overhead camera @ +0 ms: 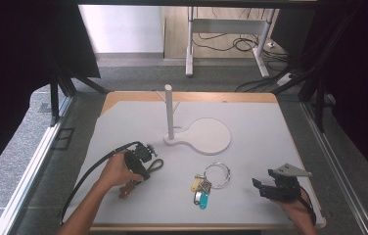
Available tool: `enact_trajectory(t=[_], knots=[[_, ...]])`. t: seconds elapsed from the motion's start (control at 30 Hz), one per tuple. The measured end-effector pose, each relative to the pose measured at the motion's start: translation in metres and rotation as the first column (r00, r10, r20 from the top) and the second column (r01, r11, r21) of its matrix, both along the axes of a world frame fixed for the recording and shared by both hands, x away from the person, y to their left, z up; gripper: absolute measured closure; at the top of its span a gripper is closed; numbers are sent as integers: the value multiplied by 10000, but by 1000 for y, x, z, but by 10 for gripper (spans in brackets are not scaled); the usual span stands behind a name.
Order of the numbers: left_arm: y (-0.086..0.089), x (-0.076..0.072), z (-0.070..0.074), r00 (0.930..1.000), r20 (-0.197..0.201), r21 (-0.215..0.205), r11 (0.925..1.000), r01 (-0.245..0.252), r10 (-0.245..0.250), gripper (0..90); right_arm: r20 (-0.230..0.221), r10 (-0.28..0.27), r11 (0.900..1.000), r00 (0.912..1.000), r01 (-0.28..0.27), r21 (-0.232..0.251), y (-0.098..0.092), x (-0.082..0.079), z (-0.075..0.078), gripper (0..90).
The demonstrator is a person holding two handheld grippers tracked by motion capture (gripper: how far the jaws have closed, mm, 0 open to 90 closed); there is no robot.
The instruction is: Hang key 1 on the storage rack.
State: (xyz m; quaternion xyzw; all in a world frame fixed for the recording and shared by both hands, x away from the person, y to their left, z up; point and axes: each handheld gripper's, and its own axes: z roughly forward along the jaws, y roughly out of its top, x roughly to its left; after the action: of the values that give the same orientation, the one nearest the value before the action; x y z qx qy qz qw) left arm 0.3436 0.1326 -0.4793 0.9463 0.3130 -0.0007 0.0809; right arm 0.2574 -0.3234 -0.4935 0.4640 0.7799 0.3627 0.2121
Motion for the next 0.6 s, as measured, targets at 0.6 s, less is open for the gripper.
enact_trajectory(t=[0.6], knots=[[-2, -4, 1, 9997, 209, 43, 9999, 125, -126, 666, -52, -17, 9999, 10000, 16, -123, 1, 0, -1, 269]])
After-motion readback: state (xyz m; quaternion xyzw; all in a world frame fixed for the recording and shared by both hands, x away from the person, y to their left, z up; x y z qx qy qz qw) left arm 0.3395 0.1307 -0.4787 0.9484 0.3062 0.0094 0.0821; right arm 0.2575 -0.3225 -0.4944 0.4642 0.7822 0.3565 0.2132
